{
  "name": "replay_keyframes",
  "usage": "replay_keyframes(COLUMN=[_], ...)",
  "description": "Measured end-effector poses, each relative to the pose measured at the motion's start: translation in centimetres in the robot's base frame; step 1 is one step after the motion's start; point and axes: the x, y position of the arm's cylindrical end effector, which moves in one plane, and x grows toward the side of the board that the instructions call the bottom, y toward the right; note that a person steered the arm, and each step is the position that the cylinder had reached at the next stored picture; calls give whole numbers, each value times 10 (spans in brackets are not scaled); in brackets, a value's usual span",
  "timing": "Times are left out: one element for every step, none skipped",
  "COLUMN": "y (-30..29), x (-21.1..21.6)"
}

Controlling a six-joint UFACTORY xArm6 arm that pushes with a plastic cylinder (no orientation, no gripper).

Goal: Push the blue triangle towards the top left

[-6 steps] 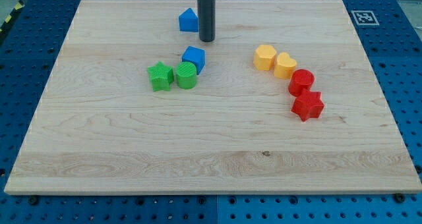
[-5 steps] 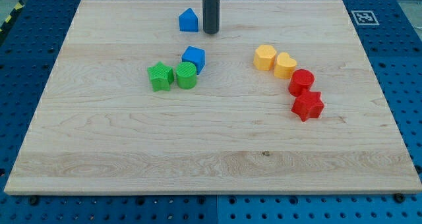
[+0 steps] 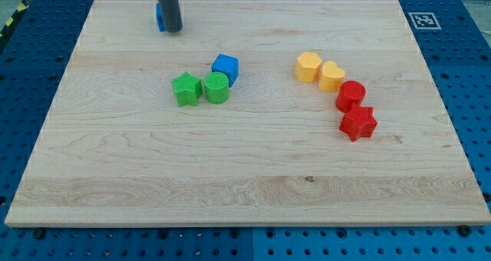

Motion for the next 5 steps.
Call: replay_keyframes(y=[-12, -18, -24, -19, -19], x=[-8, -9, -9, -9, -9])
